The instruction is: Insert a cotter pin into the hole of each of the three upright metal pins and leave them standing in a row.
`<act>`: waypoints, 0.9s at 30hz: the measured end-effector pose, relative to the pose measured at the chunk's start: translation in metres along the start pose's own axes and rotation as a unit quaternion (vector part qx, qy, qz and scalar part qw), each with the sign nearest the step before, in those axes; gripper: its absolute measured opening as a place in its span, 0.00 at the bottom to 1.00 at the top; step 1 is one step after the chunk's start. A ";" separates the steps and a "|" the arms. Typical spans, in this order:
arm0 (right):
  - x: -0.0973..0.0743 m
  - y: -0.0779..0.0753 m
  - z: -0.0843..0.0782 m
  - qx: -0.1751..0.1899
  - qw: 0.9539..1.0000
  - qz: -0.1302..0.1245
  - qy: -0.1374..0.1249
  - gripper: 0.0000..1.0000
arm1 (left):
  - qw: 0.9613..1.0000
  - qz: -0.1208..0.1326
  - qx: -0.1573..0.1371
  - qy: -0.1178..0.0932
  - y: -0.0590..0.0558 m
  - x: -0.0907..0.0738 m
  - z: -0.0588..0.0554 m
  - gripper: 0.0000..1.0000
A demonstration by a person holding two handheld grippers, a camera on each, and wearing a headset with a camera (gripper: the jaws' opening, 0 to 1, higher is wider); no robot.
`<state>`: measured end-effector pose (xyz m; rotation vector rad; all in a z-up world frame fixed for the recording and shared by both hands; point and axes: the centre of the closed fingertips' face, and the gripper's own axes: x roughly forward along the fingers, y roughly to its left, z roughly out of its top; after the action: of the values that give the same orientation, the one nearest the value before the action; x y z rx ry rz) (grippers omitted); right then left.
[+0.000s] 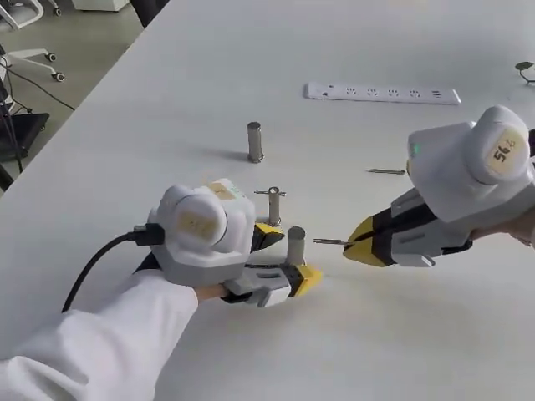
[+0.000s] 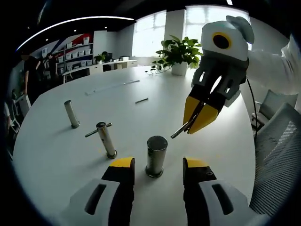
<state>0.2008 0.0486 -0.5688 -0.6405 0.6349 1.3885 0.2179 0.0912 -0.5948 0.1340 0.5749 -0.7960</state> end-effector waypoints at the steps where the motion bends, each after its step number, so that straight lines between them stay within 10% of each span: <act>1: 0.001 0.000 0.001 0.002 1.000 0.000 -0.001 0.00 | 1.000 -0.003 -0.003 0.002 -0.001 0.000 -0.001 0.36; 27: 0.013 0.002 0.011 -0.002 1.000 -0.002 -0.008 0.00 | 1.000 0.006 -0.003 -0.003 0.002 0.004 -0.003 0.12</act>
<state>0.2003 0.0660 -0.5710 -0.6330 0.6173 1.3907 0.2201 0.0910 -0.5991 0.1293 0.5702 -0.7828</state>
